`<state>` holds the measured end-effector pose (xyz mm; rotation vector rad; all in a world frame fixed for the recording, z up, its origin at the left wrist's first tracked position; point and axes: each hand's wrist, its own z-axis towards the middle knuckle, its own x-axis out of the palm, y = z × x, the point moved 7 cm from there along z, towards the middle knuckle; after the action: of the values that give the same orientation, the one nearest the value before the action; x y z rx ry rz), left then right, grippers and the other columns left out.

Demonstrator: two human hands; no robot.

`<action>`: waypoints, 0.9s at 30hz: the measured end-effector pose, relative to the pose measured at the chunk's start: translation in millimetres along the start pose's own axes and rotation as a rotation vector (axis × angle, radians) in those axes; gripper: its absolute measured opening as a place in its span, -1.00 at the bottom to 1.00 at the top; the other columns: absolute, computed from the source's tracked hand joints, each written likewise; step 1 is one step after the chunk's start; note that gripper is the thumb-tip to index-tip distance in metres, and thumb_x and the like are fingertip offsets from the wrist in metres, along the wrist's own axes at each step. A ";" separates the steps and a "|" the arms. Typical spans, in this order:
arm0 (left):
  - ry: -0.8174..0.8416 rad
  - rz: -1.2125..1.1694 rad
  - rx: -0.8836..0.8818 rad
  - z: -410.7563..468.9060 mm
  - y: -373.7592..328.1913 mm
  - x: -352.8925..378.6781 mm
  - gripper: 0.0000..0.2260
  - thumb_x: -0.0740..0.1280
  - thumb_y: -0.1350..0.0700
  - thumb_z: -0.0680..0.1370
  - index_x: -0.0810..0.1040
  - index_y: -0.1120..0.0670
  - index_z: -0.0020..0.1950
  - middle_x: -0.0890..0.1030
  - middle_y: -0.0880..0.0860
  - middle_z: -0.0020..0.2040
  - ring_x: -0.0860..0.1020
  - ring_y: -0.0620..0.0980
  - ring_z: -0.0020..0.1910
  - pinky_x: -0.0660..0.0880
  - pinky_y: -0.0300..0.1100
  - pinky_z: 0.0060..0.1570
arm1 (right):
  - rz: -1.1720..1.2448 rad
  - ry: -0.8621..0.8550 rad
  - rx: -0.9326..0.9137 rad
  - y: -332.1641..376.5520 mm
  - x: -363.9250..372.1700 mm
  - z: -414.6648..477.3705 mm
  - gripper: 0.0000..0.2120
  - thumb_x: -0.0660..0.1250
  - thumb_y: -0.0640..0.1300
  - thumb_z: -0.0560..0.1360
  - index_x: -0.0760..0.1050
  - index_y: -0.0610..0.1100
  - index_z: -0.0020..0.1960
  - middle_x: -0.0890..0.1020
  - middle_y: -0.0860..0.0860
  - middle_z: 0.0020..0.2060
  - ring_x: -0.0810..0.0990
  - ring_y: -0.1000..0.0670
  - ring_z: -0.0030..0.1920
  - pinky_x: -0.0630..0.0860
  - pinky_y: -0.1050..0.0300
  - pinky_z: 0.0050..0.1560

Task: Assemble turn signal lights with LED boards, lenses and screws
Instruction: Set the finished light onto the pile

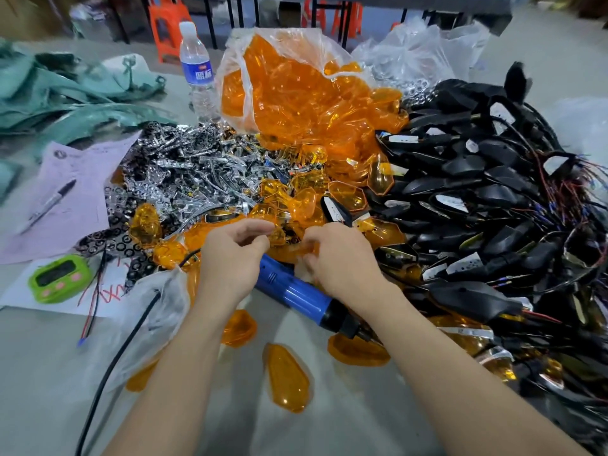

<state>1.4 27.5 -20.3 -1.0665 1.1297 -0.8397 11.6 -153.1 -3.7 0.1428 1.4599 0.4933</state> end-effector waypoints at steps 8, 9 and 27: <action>0.303 -0.541 -0.145 -5.6 -11.9 28.1 -0.78 0.31 0.12 0.67 0.67 0.01 0.27 0.72 0.08 0.20 0.68 0.06 0.19 0.64 -0.13 0.08 | 0.925 0.170 0.227 19.7 -4.8 4.0 -0.77 0.33 -0.03 0.64 0.67 -0.08 -0.10 0.70 0.07 -0.25 0.67 0.08 -0.18 0.62 -0.01 -0.01; 0.279 -0.552 -0.157 -4.0 -12.4 24.8 -0.79 0.29 0.14 0.69 0.71 0.02 0.19 0.73 0.09 0.17 0.70 0.05 0.16 0.65 -0.12 0.08 | 0.914 0.194 0.225 19.7 -5.0 7.2 -0.73 0.31 -0.02 0.65 0.69 -0.12 -0.09 0.71 0.03 -0.23 0.67 0.01 -0.15 0.62 -0.05 0.02; -0.044 -0.495 -0.314 38.4 9.1 -31.4 -0.67 0.33 0.08 0.64 0.62 0.02 -0.33 0.56 0.04 -0.41 0.50 0.01 -0.47 0.48 -0.16 -0.48 | -0.214 0.092 -0.179 71.0 47.0 167.9 -0.70 0.27 -0.28 0.57 0.66 -0.03 0.18 0.71 -0.06 0.04 0.69 -0.17 0.01 0.59 0.01 -0.08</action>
<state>31.1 68.1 -17.2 -1.6603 0.9923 -1.0350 159.7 -36.9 1.3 -0.1787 1.4931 0.4575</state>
